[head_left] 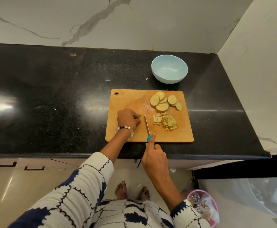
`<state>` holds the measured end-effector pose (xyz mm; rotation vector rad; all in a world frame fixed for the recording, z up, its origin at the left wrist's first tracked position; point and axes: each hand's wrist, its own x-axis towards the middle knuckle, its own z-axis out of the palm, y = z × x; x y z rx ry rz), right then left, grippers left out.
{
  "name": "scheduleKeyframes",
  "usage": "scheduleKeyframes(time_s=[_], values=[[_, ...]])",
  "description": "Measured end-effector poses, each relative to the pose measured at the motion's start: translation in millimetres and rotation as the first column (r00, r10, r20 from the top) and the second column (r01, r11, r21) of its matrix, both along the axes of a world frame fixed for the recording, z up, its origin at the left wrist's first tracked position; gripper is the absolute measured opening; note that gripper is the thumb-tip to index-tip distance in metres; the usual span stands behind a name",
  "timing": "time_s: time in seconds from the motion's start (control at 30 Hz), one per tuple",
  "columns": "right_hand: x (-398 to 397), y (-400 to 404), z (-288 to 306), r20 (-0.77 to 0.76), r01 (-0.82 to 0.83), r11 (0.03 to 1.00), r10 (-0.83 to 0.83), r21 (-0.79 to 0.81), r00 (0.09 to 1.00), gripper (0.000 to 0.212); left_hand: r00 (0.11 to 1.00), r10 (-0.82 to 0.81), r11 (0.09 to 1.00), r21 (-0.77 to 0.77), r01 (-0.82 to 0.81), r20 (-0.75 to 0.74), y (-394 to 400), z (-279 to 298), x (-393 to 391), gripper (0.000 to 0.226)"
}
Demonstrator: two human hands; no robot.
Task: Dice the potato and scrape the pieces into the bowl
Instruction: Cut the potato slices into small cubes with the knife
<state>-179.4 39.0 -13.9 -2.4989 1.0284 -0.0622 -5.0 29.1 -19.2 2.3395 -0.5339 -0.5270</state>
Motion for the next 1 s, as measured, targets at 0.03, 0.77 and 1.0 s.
scheduleKeyframes(time_s=[0.03,0.77,1.0], values=[[-1,-1,3,0.027,0.018,1.000,-0.018,0.014,0.999,0.055,1.000,-0.010,1.000,-0.025,0.009,-0.011,3,1,0,0.025],[-6,-21,-4,-0.080,0.173,0.985,-0.172,0.009,0.982,0.058,0.984,0.173,0.937,-0.298,-0.180,-0.052,23,-10,-15,0.022],[-5,-20,-3,0.032,0.130,0.992,-0.130,0.006,0.991,0.055,0.983,0.176,0.938,-0.294,-0.181,-0.046,18,-11,-16,0.022]])
